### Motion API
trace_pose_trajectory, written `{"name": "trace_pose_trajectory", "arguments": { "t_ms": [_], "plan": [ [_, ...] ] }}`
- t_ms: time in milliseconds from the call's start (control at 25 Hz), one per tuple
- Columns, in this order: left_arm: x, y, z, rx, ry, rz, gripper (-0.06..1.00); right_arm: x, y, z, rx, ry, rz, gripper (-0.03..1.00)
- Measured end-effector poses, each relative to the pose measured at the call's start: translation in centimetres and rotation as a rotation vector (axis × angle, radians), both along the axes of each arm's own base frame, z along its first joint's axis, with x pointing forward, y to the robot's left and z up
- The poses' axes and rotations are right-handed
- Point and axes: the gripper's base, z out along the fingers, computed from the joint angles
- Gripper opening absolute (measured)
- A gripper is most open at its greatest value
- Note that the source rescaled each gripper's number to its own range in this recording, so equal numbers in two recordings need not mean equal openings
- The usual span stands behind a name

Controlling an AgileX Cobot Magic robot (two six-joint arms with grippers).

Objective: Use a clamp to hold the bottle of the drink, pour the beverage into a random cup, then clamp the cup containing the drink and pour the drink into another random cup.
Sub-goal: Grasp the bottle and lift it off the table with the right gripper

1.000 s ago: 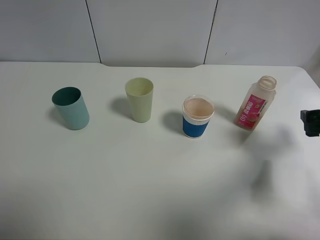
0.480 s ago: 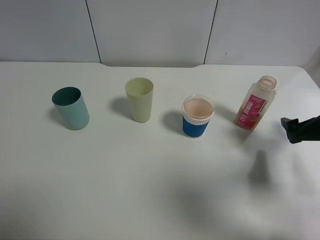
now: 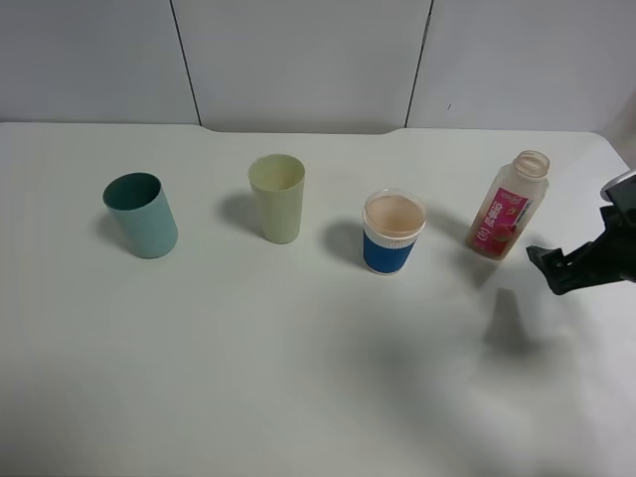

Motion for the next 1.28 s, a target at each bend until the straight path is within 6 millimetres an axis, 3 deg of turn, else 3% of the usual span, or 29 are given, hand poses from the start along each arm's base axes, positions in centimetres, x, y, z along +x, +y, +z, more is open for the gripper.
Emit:
{"name": "trace_pose_trajectory", "arguments": {
  "t_ms": [280,520,800,1280],
  "plan": [
    [0.0,0.0,0.0,0.000,0.000,0.000,1.00,1.3,0.4,-1.7,-0.011,0.043,0.127,1.00],
    [0.0,0.0,0.0,0.000,0.000,0.000,1.00,2.4,0.4,-1.6,-0.017,0.025,0.182,1.00],
    [0.0,0.0,0.0,0.000,0.000,0.000,1.00,2.6,0.5,-2.7,0.003,0.059,0.211,1.00],
    [0.0,0.0,0.0,0.000,0.000,0.000,1.00,3.9,0.8,-4.0,0.104,-0.029,0.223,1.00]
  ]
}}
